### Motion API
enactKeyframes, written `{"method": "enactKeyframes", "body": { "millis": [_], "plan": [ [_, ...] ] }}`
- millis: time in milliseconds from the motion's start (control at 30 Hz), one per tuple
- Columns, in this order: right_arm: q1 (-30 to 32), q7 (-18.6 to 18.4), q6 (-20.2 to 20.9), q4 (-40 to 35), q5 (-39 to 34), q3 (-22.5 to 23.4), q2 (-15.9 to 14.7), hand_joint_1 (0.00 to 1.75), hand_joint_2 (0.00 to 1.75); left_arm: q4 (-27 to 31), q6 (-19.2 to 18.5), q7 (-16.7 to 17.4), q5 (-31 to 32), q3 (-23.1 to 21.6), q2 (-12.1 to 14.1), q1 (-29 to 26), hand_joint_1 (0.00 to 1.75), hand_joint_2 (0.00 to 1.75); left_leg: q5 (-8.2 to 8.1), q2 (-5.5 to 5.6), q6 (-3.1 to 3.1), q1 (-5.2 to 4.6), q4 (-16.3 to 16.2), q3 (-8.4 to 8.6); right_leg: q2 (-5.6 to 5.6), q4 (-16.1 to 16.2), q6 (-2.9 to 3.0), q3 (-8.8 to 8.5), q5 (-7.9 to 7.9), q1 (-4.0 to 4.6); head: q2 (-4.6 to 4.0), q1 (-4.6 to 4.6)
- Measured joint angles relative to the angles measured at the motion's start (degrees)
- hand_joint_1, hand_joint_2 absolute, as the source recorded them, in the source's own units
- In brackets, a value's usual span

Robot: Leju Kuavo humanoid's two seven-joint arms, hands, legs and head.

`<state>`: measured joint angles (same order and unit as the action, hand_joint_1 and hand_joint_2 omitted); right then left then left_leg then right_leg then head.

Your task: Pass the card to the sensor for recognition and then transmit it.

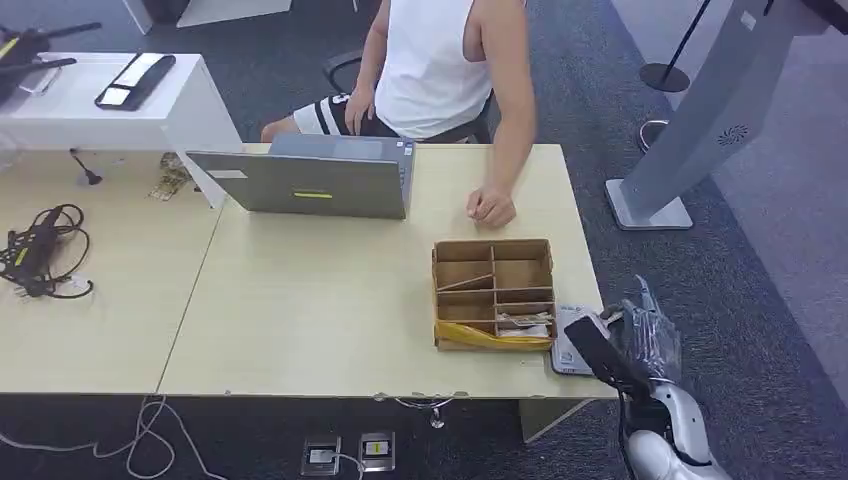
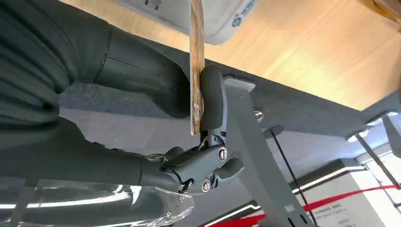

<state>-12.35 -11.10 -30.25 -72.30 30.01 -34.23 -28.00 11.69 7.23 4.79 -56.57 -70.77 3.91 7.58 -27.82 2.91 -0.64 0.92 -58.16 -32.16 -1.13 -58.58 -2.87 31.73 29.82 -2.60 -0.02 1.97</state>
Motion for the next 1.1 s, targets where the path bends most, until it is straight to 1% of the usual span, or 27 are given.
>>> {"method": "enactKeyframes", "body": {
  "millis": [433,767,1100],
  "plan": [
    [1.3,-0.1,0.0,0.5,0.1,0.4,0.2,1.75,1.75,0.0,0.0,0.0,0.2,0.0,0.0,0.0,0.0,1.75,0.0,-0.02,0.0,0.0,0.0,0.02,-0.02,0.0,0.0,0.0,0.0,0.0,0.0,0.02],
    [2.2,-0.9,0.5,0.5,0.3,0.4,0.5,1.75,1.75,0.0,0.0,0.2,0.6,0.0,0.0,0.0,0.0,1.75,-0.02,-0.05,-0.03,0.0,0.0,0.04,-0.02,0.0,0.0,-0.01,0.0,0.0,0.0,0.02],
    [2.2,-0.7,-0.5,0.7,2.3,0.8,0.8,1.75,1.75,0.0,0.0,0.2,0.8,-0.1,0.0,0.0,0.0,1.75,-0.02,-0.06,-0.03,0.0,0.0,0.04,-0.04,0.0,0.0,-0.03,0.0,0.0,0.0,0.02]
  ]
}}
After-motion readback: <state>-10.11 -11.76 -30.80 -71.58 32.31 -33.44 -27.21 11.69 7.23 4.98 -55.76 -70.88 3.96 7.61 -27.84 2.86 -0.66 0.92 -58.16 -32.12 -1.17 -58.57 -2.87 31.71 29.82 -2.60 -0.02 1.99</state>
